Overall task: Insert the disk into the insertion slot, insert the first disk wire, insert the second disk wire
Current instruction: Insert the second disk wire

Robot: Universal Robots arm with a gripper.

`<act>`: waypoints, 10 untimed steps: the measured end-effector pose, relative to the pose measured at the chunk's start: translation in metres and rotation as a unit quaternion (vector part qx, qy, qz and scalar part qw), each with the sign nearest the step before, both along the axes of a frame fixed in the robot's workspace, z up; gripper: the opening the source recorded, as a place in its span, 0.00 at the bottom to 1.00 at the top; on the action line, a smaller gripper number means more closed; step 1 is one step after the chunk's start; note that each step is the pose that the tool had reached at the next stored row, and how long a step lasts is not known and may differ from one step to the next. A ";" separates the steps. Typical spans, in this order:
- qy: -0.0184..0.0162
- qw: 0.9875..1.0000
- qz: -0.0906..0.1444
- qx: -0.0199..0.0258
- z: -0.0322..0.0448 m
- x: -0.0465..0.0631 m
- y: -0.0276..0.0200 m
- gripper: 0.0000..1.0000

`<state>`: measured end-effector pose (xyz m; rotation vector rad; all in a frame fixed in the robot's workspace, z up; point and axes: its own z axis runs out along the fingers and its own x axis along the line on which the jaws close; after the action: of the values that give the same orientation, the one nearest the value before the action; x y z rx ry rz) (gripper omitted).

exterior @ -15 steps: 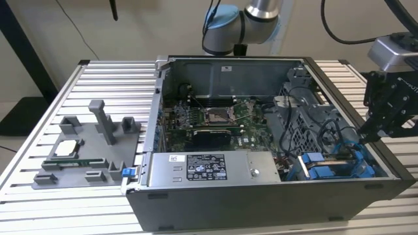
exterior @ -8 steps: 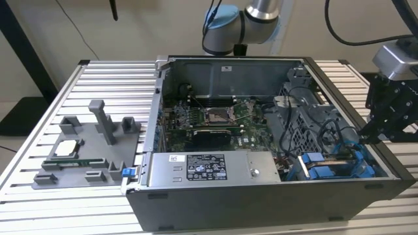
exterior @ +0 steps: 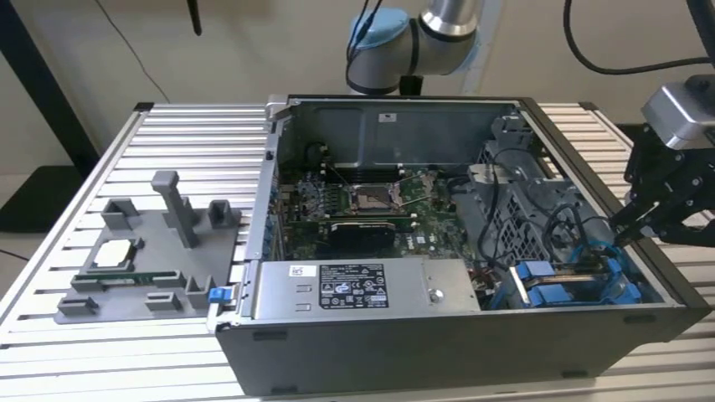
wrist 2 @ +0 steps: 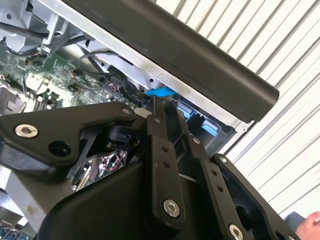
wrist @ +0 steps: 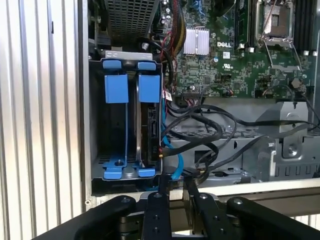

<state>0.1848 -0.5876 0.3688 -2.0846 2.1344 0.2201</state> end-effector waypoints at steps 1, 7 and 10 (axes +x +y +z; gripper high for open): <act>0.000 1.000 0.000 0.002 -0.0008 0.000 -0.0013 1.00; 0.005 1.000 0.000 0.012 -0.0052 0.003 -0.0093 1.00; 0.005 1.000 0.000 0.026 -0.0071 0.005 -0.0098 1.00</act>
<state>0.1901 -0.5974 0.3616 -2.0591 2.1109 0.2819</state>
